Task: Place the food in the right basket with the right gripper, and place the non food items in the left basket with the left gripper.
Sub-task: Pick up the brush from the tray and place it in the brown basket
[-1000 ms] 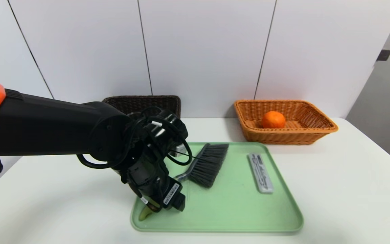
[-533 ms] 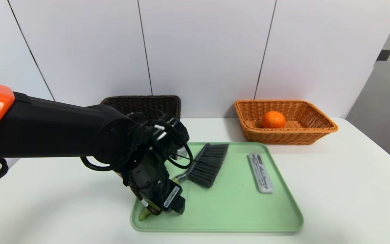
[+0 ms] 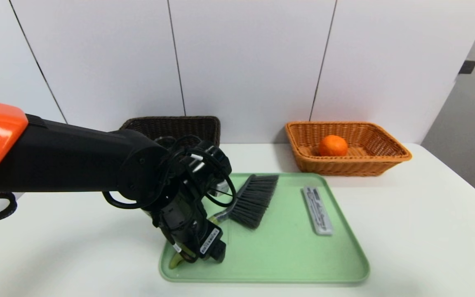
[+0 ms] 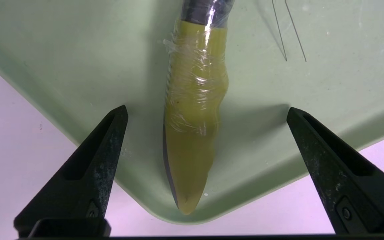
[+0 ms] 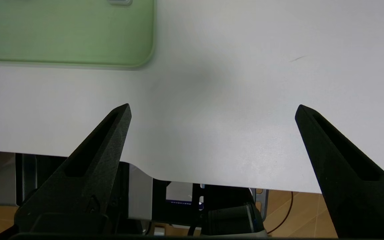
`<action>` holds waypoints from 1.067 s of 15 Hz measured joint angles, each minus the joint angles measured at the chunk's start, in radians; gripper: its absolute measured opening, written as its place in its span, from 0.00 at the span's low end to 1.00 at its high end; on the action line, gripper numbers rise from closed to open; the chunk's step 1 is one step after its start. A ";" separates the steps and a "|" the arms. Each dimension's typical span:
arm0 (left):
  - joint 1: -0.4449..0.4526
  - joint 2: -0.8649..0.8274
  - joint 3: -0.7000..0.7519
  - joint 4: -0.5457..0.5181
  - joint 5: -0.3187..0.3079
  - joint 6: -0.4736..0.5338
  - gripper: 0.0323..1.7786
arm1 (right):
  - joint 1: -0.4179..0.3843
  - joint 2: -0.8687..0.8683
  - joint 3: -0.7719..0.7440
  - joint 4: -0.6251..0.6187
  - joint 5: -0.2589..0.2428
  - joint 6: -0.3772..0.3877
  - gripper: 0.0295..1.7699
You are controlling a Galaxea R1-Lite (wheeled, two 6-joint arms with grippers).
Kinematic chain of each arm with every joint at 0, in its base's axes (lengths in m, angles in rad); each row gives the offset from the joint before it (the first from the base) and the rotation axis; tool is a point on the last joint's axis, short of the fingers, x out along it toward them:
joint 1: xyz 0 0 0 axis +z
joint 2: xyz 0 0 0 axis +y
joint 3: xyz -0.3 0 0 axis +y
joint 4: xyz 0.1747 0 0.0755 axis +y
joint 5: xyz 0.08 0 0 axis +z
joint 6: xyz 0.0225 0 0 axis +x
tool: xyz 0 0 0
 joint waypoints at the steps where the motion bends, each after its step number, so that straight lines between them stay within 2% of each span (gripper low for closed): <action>1: 0.000 0.001 0.000 0.000 0.000 0.000 0.95 | 0.000 0.000 0.000 0.000 0.000 0.000 0.96; 12: 0.000 0.004 0.000 0.001 0.000 -0.001 0.95 | 0.002 0.003 -0.001 -0.004 0.000 -0.001 0.96; 13: 0.000 0.004 0.000 0.001 0.000 -0.001 0.90 | 0.002 0.003 -0.001 -0.005 0.000 -0.002 0.96; 16: 0.000 0.006 -0.002 0.000 0.000 -0.010 0.62 | 0.002 0.001 -0.003 -0.005 0.001 -0.005 0.96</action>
